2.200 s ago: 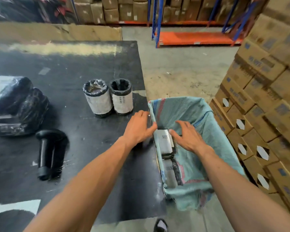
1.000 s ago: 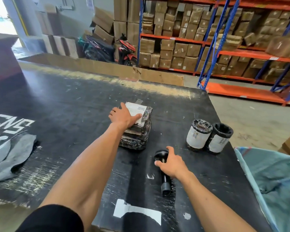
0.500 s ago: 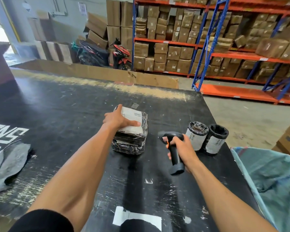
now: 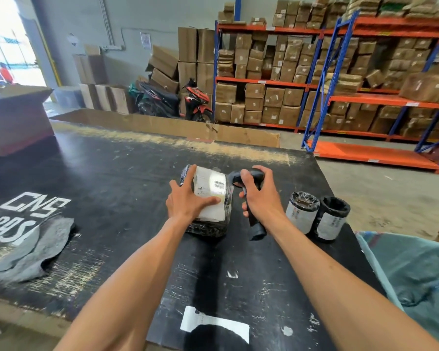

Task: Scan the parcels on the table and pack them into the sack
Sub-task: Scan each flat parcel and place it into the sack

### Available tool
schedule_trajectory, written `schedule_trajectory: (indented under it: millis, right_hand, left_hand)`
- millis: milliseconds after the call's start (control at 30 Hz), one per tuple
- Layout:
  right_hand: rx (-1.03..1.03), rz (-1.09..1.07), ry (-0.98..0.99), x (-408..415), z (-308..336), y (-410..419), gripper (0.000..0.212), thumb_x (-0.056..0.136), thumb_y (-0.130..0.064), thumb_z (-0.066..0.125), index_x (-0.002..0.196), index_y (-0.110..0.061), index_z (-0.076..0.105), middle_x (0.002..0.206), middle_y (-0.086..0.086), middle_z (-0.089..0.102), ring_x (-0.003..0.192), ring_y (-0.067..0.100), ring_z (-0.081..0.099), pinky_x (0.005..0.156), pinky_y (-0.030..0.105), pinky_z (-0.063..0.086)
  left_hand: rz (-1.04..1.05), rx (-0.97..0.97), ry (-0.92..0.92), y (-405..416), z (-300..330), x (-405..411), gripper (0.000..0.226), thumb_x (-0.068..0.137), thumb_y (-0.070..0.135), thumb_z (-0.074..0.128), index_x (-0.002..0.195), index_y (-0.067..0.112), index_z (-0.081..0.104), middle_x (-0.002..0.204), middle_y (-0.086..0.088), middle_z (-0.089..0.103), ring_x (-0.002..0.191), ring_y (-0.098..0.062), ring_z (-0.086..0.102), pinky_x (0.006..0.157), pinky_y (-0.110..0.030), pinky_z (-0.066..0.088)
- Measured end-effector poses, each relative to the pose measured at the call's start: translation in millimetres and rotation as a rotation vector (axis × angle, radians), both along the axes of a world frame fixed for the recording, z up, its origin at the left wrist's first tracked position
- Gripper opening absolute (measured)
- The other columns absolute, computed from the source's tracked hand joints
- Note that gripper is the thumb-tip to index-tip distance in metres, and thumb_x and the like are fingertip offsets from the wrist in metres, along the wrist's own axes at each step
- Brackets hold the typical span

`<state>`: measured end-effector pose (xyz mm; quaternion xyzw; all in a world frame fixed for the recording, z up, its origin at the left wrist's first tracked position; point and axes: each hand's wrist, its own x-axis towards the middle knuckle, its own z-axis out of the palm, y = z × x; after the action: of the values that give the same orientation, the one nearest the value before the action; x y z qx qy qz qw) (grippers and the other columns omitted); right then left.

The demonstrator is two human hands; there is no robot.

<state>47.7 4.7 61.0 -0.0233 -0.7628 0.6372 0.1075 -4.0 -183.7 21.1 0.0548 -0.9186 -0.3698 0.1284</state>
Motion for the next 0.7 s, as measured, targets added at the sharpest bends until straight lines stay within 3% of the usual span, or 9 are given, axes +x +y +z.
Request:
schedule_trajectory:
  millis: [333,700]
  right_hand:
    - [0.082,0.020,0.032,29,11,-6,0.044,0.102,-0.057,0.058,0.138,-0.038,0.039,0.096,0.008,0.076,0.052,0.017,0.065,0.050,0.032,0.057]
    - [0.061,0.005,0.037,44,10,4,0.048,0.101,-0.058,0.058,0.140,-0.036,0.039,0.091,0.010,0.072,0.052,0.016,0.062,0.049,0.031,0.055]
  left_hand:
    - [0.015,0.008,0.074,1,-1,31,0.115,0.055,0.077,0.080,0.150,0.057,0.019,0.111,-0.004,0.040,0.097,-0.035,0.061,0.088,-0.043,0.050]
    - [0.015,0.026,0.080,7,-2,44,0.114,0.056,0.077,0.080,0.150,0.055,0.019,0.114,-0.005,0.041,0.098,-0.037,0.061,0.088,-0.043,0.049]
